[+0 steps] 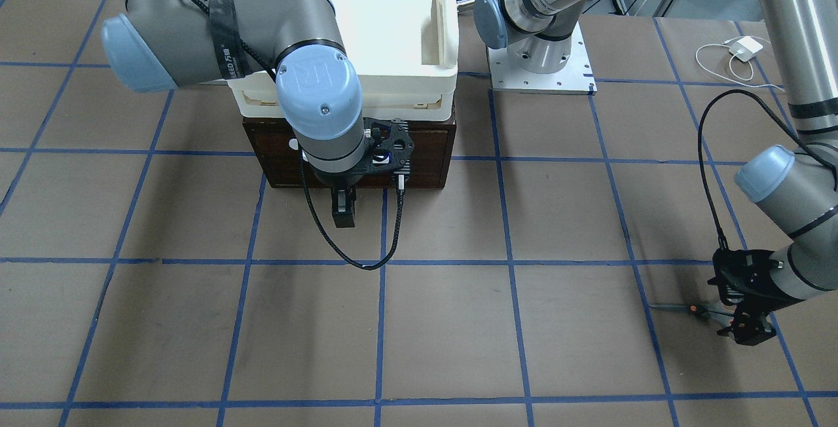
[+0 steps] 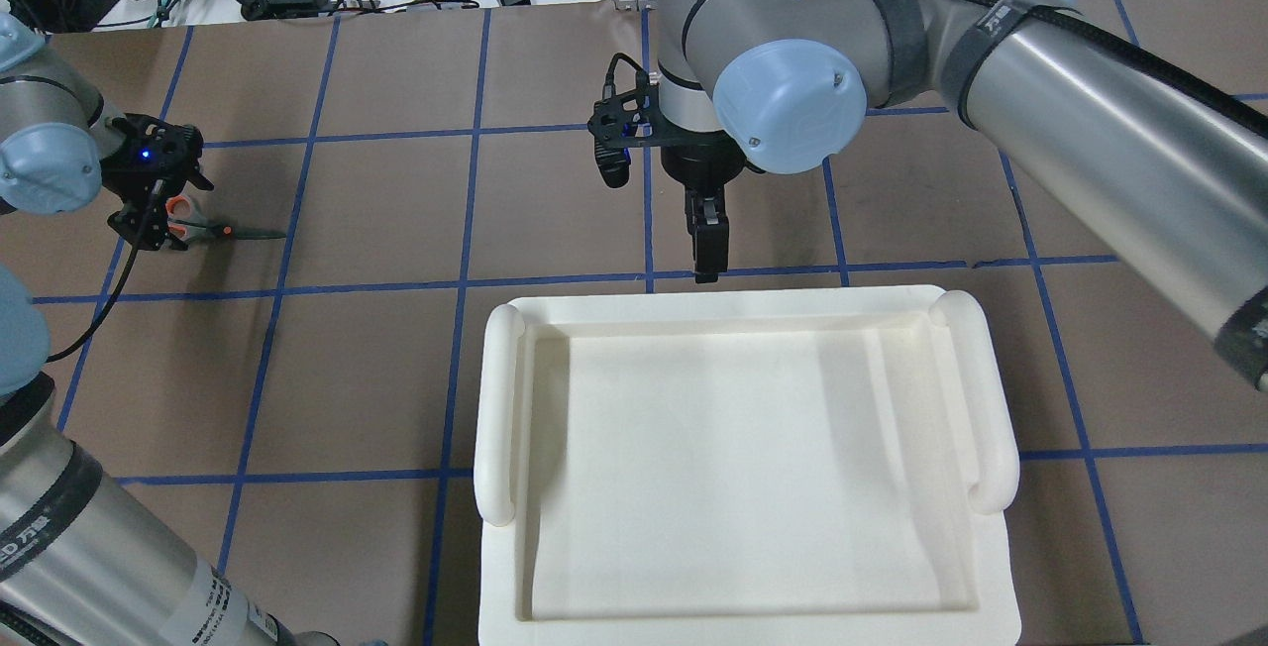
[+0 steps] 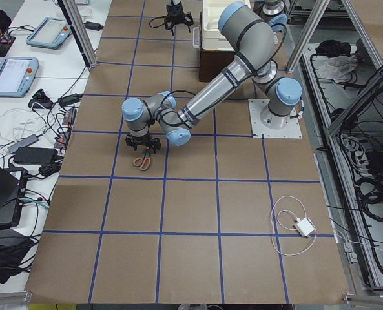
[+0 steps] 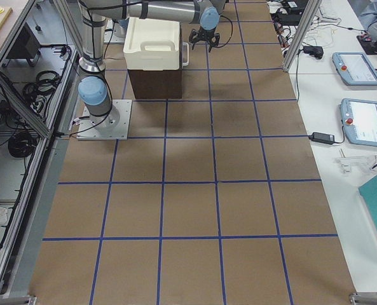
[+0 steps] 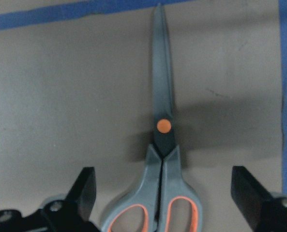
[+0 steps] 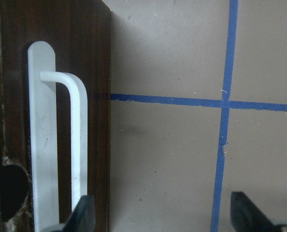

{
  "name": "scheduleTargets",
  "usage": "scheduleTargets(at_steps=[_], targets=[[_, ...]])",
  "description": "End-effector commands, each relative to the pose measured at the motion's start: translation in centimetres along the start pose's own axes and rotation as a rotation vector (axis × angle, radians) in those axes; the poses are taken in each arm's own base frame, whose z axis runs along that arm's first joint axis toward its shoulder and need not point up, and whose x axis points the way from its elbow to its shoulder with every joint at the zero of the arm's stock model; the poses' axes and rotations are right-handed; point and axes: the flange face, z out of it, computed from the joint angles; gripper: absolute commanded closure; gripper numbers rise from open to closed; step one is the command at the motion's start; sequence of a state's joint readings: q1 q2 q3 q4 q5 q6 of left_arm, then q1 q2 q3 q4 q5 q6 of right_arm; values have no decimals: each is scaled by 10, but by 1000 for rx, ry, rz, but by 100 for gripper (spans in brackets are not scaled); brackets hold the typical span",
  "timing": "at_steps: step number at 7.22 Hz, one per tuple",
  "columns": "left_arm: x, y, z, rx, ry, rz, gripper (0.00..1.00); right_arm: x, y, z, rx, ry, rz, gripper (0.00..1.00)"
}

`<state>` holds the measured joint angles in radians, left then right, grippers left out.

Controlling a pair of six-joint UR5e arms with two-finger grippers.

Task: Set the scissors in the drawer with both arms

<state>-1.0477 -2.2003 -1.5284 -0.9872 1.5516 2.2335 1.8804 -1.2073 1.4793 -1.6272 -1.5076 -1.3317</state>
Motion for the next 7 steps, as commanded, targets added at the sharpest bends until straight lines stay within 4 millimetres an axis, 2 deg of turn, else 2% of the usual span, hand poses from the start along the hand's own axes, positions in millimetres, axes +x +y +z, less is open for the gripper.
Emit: scheduleTargets(at_steps=[1, 3, 5, 6, 7], targets=[[-7, 3, 14, 15, -17, 8, 0, 2, -2, 7, -14, -42, -29, 0], [-6, 3, 15, 10, -11, 6, 0, -6, -11, 15, -41, -68, -55, 0], [-5, 3, 23, 21, 3, 6, 3, -6, -11, 21, -58, -79, -67, 0], [-6, 3, 22, 17, 3, 6, 16, -7, -12, 22, -59, -82, -68, 0], [-6, 4, 19, 10, -3, 7, 39, -8, -12, 24, -59, -86, -67, 0]])
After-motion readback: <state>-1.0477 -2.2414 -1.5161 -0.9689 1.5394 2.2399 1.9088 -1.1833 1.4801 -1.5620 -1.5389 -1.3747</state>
